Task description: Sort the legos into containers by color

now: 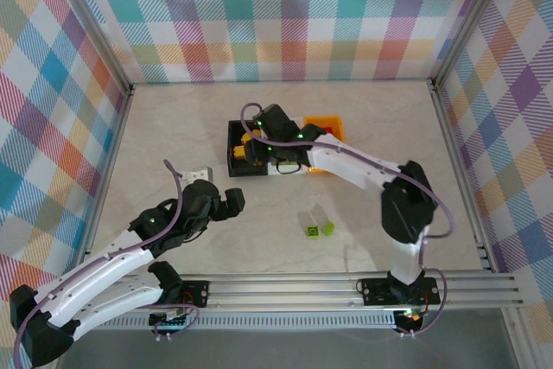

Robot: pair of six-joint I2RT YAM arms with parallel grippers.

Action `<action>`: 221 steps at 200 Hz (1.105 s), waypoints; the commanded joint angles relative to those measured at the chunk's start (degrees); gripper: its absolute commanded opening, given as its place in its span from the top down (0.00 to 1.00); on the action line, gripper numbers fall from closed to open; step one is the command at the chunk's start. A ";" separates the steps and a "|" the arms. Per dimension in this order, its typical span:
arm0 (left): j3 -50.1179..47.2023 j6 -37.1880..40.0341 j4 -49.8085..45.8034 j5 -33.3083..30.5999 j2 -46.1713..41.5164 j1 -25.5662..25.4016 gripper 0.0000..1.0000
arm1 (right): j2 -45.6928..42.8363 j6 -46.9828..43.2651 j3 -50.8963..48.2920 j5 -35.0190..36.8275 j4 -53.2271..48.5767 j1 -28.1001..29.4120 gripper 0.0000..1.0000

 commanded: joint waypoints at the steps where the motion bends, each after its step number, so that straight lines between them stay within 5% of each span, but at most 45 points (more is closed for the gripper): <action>1: -1.50 -0.79 -1.82 0.89 -1.41 0.17 0.00 | 5.51 -1.32 6.40 -2.73 1.08 -1.06 0.55; 27: -2.14 -1.10 -2.38 0.78 -3.23 0.19 0.00 | 10.03 -0.60 9.99 -4.38 4.74 -2.35 0.51; 55: -2.21 -0.88 -1.83 1.76 -4.81 0.19 0.00 | 11.09 -0.15 12.67 -4.01 3.76 -2.80 0.19; 72: -2.03 -0.58 -1.34 2.26 -4.94 0.11 0.00 | 8.14 -0.38 10.65 -2.81 4.03 -2.79 0.13; 117: -0.12 0.56 -1.21 0.86 -3.14 0.17 0.00 | -10.20 3.14 -11.63 0.29 7.58 -2.71 0.10; 187: -1.08 0.45 3.16 0.56 1.50 0.18 0.00 | -34.97 12.95 -44.34 3.57 -7.52 -1.21 0.14; 221: -0.77 0.31 4.84 2.02 4.82 0.14 0.00 | -39.59 16.09 -53.18 4.71 -9.31 -1.21 0.17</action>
